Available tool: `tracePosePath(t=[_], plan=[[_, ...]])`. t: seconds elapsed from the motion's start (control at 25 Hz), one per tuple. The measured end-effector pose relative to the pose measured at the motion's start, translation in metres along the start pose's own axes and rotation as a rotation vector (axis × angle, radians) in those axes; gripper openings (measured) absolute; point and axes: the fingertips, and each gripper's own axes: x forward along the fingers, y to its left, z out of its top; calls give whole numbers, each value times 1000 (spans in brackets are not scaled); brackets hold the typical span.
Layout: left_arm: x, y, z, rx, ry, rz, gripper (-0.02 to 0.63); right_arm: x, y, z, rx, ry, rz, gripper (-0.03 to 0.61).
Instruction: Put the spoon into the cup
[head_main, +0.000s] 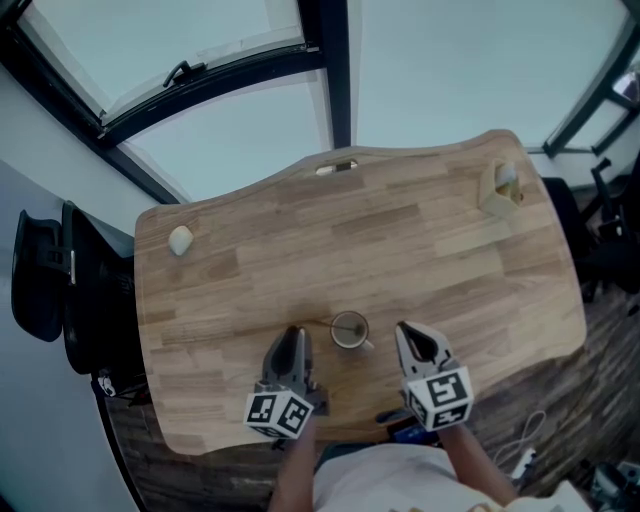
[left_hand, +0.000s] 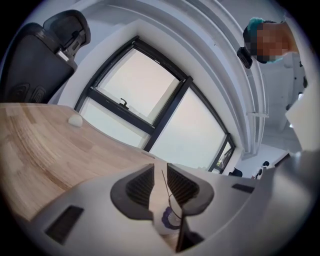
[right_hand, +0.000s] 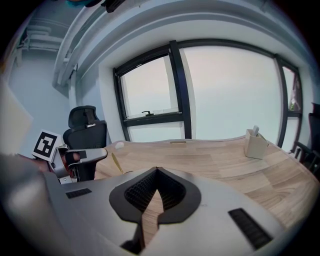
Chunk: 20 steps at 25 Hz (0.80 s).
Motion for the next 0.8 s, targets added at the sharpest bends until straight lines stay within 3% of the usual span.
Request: tracePosePath(t=[0.16,0.4,0.6,0.8], plan=[[-13,-7,23,60,-43,10,58,-10,12,17,-13,-18,21,-3],[-21,-40,47,157,-80,-57,57,-23,19,35,-28,-58,23,-3],[-23,-58,58,218,-93,-72,2,-30,21,48,-65,-106,19,-3],[-26,-63,66,256,-82,-72,2,-36,27,61,-96,-135,9,-3]])
